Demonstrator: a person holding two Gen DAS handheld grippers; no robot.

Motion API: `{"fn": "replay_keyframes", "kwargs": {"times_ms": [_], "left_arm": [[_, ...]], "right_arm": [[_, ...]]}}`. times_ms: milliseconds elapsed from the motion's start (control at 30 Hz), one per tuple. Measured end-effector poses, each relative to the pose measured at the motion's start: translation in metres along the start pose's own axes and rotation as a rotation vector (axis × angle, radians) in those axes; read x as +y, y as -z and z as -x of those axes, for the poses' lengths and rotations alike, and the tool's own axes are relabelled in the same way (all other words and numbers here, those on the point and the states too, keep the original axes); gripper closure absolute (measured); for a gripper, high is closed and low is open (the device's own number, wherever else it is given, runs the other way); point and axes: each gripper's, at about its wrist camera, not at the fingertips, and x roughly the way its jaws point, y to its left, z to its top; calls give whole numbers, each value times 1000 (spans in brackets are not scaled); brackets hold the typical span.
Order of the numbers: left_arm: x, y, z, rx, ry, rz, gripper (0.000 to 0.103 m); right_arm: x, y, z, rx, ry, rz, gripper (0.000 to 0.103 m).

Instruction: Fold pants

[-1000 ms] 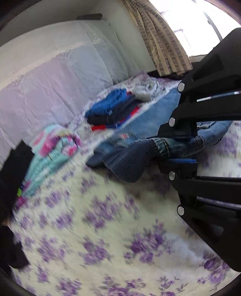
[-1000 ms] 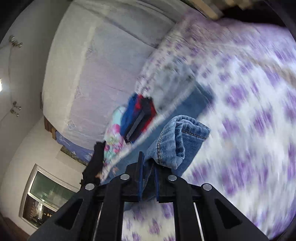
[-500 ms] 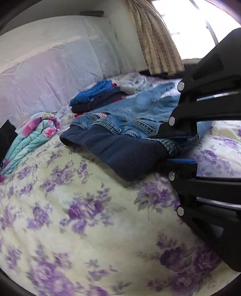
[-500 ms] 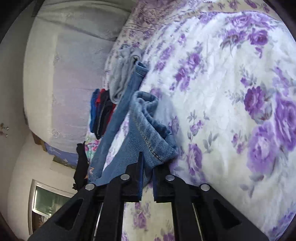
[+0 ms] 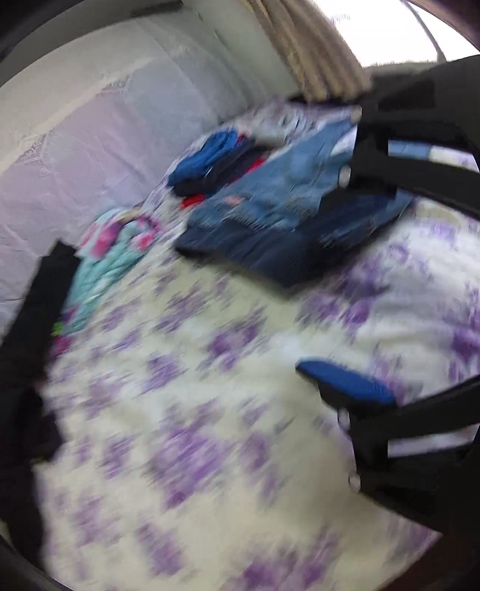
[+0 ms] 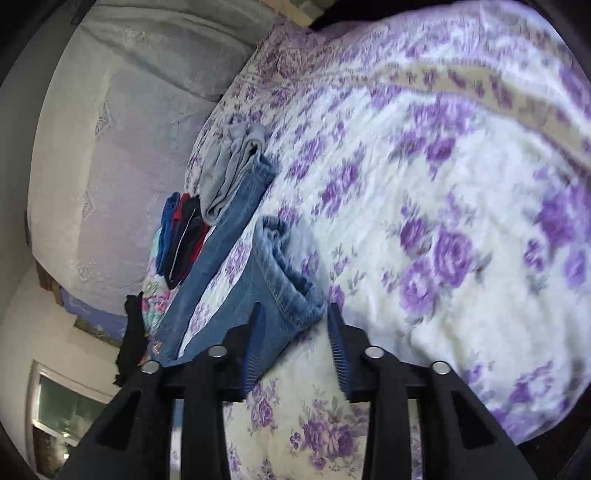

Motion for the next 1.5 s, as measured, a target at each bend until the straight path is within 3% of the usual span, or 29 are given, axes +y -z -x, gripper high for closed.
{"fn": "replay_keyframes", "kwargs": {"times_ms": [67, 167, 233, 400, 633, 733, 867, 900, 933, 1000, 1133, 1267, 1300, 1400, 1433, 1500], "left_arm": [[-14, -9, 12, -71, -65, -82, 19], [-48, -25, 15, -129, -142, -217, 15], [-72, -33, 10, -143, -156, -298, 6], [-117, -67, -31, -61, -93, -421, 5], [-104, -120, -117, 122, -32, -242, 5], [-103, -128, -144, 171, -45, -237, 6], [-107, -132, -172, 237, -35, -254, 7], [-108, -132, -177, 251, -30, -255, 12], [-109, -132, -183, 269, -27, -258, 28], [-111, -133, -195, 299, -42, -261, 43], [-114, -127, -209, 333, -38, -277, 51], [-118, -125, -215, 345, -37, -289, 59], [-117, -126, -217, 349, -36, -284, 61], [-116, -127, -219, 348, -29, -265, 64], [-116, -128, -219, 347, -23, -257, 65], [-115, -128, -220, 347, -22, -247, 65]], "right_arm": [[29, -4, 12, -85, 66, 116, 34], [77, -5, 16, -150, 103, 260, 16], [108, -7, 10, -161, 70, 328, 8], [156, -29, -28, -117, 14, 403, 4], [144, -83, -70, -55, -23, 251, 4], [130, -106, -94, -13, -46, 163, 4], [111, -131, -128, 18, -6, 97, 4], [107, -138, -136, 22, 2, 86, 4], [103, -144, -143, 25, 6, 77, 4], [97, -157, -158, 21, 18, 56, 4], [94, -175, -187, 76, 13, 52, 4], [102, -189, -219, 159, 74, 137, 6], [105, -193, -228, 168, 97, 165, 8], [109, -202, -247, 203, 108, 204, 33], [109, -204, -252, 216, 107, 206, 48], [110, -207, -267, 232, 131, 217, 54]]}}
